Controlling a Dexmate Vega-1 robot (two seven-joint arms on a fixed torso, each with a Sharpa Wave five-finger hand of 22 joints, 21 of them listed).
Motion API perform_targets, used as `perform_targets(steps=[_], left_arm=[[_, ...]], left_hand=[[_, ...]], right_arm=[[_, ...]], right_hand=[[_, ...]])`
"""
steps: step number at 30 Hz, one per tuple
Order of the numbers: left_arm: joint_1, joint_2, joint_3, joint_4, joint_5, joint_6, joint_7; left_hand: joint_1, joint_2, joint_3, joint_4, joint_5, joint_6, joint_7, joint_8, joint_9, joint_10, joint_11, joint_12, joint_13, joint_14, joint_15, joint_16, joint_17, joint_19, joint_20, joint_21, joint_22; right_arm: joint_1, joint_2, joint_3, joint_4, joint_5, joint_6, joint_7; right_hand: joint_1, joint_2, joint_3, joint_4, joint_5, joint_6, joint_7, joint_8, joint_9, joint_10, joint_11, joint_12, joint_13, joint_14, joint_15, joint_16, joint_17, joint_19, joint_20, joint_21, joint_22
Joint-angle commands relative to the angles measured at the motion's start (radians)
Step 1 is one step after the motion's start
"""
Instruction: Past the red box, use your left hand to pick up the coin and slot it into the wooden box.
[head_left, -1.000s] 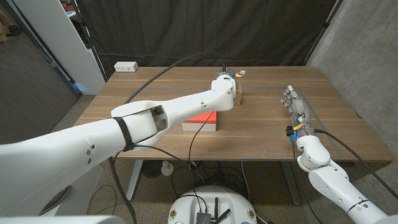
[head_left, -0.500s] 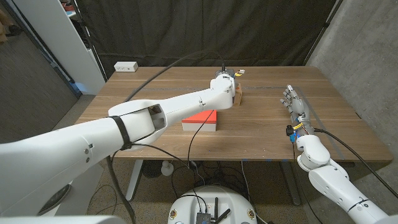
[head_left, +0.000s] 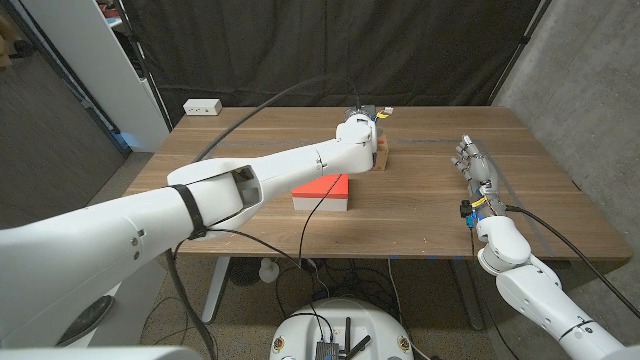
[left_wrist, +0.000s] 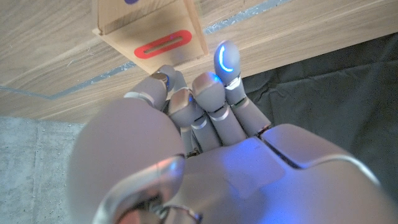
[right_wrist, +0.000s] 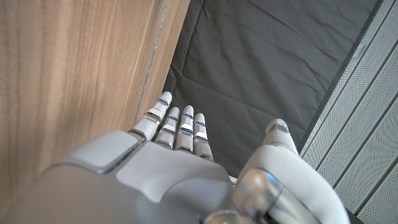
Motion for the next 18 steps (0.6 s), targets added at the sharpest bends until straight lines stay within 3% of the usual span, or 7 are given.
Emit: perform_targets(steps=[1, 6, 9, 11, 12, 15, 18], left_arm=[[0.006, 0.031, -0.013, -0.056, 0.031, -0.013, 0.034], [0.022, 0.078, -0.022, -0.125, 0.052, -0.014, 0.045], [0.030, 0.110, -0.018, -0.172, 0.077, -0.003, 0.049], [0.035, 0.121, -0.022, -0.187, 0.085, -0.002, 0.048], [0.039, 0.132, -0.025, -0.202, 0.088, -0.001, 0.045], [0.053, 0.165, -0.039, -0.244, 0.097, 0.000, 0.039], [0.075, 0.207, -0.058, -0.303, 0.111, 0.006, 0.043]], left_hand=[[-0.001, 0.005, 0.008, -0.001, 0.011, 0.014, 0.005, 0.001, 0.005, -0.009, -0.003, 0.004, 0.010, -0.001, -0.003, 0.011, 0.011, 0.003, -0.078, -0.001, 0.005], [-0.012, 0.005, 0.011, 0.002, 0.012, 0.019, -0.008, 0.001, 0.009, -0.027, -0.004, -0.009, 0.005, -0.017, -0.003, 0.006, 0.021, -0.011, -0.077, -0.007, 0.001], [-0.014, -0.019, -0.011, -0.002, 0.005, 0.014, -0.035, -0.001, 0.049, -0.085, -0.018, -0.194, -0.220, -0.105, -0.007, -0.119, -0.153, -0.082, -0.075, -0.064, -0.071], [-0.028, -0.022, -0.029, 0.002, 0.002, 0.007, -0.047, -0.006, 0.067, -0.130, -0.017, -0.275, -0.307, -0.159, -0.009, -0.179, -0.252, -0.132, -0.068, -0.102, -0.112], [-0.034, -0.012, -0.032, 0.005, 0.004, 0.002, -0.051, -0.008, 0.069, -0.145, 0.001, -0.314, -0.348, -0.195, -0.010, -0.205, -0.282, -0.159, -0.060, -0.118, -0.136], [-0.064, 0.034, -0.028, 0.018, 0.009, -0.033, -0.062, -0.004, 0.072, -0.232, -0.005, -0.436, -0.427, -0.282, -0.013, -0.287, -0.356, -0.258, -0.018, -0.161, -0.188], [-0.143, 0.058, 0.009, 0.020, 0.018, -0.060, -0.062, 0.008, 0.061, -0.367, -0.006, -0.578, -0.465, -0.412, -0.005, -0.457, -0.456, -0.372, 0.024, -0.215, -0.210]], right_arm=[[-0.001, 0.010, -0.003, -0.010, -0.016, 0.000, -0.018], [0.001, 0.013, -0.007, -0.017, -0.027, -0.003, -0.026], [0.002, 0.012, -0.011, -0.023, -0.036, -0.008, -0.029], [0.003, 0.013, -0.012, -0.025, -0.037, -0.011, -0.032], [0.004, 0.014, -0.012, -0.028, -0.039, -0.014, -0.035], [0.006, 0.015, -0.017, -0.034, -0.045, -0.021, -0.039], [0.010, 0.016, -0.024, -0.039, -0.056, -0.026, -0.043]], right_hand=[[0.007, 0.000, 0.007, -0.001, 0.003, 0.007, -0.004, 0.000, 0.006, 0.007, 0.002, 0.002, 0.005, 0.012, -0.002, 0.006, 0.001, 0.010, 0.000, 0.004, 0.002], [0.007, 0.000, 0.007, -0.001, 0.003, 0.006, -0.005, -0.001, 0.006, 0.008, 0.002, 0.002, 0.005, 0.012, -0.002, 0.006, 0.001, 0.010, 0.000, 0.004, 0.002], [0.007, 0.000, 0.007, -0.001, 0.003, 0.006, -0.005, -0.001, 0.006, 0.008, 0.001, 0.002, 0.005, 0.012, -0.002, 0.006, 0.001, 0.010, 0.000, 0.004, 0.002], [0.007, 0.000, 0.007, -0.001, 0.003, 0.006, -0.005, -0.001, 0.006, 0.007, 0.000, 0.002, 0.005, 0.012, -0.002, 0.006, 0.001, 0.010, 0.000, 0.004, 0.002], [0.007, 0.000, 0.007, -0.001, 0.003, 0.007, -0.004, -0.001, 0.006, 0.007, 0.001, 0.002, 0.005, 0.012, 0.000, 0.006, 0.001, 0.010, 0.001, 0.004, 0.002], [0.008, 0.000, 0.007, -0.001, 0.003, 0.006, -0.005, -0.001, 0.006, 0.008, 0.001, 0.002, 0.005, 0.012, -0.002, 0.006, 0.001, 0.010, 0.000, 0.004, 0.002], [0.008, 0.000, 0.007, -0.001, 0.003, 0.007, -0.006, -0.001, 0.006, 0.008, 0.002, 0.002, 0.005, 0.012, -0.002, 0.006, 0.001, 0.010, 0.000, 0.004, 0.002]])
